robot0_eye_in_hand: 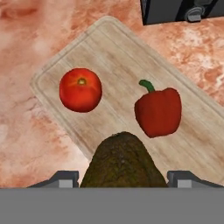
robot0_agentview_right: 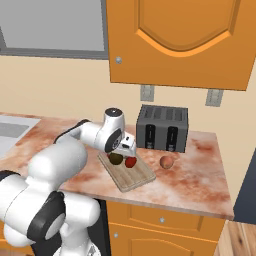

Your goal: Place the avocado, onion, tomato, and bell pepper on the cutting board.

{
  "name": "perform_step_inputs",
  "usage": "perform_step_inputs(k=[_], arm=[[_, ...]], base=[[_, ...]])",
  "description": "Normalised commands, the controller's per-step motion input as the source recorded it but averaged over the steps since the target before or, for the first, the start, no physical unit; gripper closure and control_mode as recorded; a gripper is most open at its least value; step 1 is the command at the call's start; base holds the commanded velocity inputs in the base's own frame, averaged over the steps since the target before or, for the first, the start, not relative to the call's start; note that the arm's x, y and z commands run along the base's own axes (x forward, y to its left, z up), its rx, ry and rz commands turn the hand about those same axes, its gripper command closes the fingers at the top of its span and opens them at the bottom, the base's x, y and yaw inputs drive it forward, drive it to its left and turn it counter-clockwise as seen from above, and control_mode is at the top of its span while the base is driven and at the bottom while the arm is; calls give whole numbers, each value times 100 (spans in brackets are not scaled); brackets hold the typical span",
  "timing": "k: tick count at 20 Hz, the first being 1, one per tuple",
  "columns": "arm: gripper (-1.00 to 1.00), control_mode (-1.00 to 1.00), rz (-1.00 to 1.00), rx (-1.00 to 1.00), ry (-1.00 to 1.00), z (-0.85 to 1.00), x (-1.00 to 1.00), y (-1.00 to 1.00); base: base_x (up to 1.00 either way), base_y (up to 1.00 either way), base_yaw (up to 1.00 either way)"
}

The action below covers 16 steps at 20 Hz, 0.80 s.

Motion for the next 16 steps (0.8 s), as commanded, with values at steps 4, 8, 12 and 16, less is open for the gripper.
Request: perform_step_inputs(k=[4,8,12,16], arm=[[100,-100,0,-3,0,-24,12,8],[100,-100,0,-3,0,-25,16,12],[100,-100,0,-2,0,-21,18,12],[100,-100,0,0,0,-24,15,1]], base=[[0,0,0],[0,0,0],[0,0,0],[0,0,0]])
